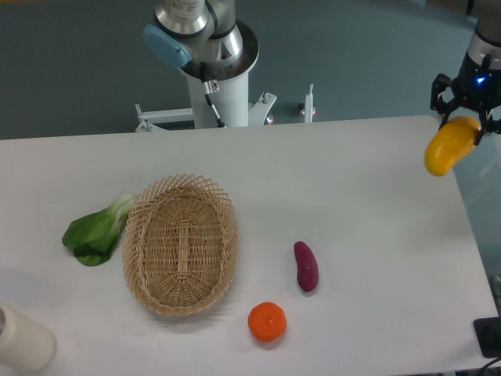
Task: Place the mango in the basket
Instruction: 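Lift the held yellow mango slightly with the gripper, then carry the yellow mango across the table over the wicker basket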
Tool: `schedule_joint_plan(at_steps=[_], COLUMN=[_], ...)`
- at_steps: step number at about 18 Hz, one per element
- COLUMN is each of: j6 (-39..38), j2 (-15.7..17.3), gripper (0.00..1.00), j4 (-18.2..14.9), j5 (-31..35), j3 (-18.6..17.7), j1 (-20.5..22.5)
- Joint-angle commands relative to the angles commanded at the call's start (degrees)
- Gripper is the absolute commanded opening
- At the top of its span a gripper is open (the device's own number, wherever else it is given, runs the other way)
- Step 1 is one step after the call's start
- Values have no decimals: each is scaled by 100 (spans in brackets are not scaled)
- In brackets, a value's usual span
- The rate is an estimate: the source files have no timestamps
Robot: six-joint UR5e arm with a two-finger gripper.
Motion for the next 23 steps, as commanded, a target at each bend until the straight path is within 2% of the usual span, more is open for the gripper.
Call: schedule_joint_plan(at_steps=[13,16,20,23], j6=[-18,-131,-728,-1938], j2=[-26,-79,-114,-88], gripper=[21,21,21,21], j4=[9,105,193,334], j5=[9,17,18,18], j3=[-53,-61,-105,-149], j1=[26,-26,-210,-763])
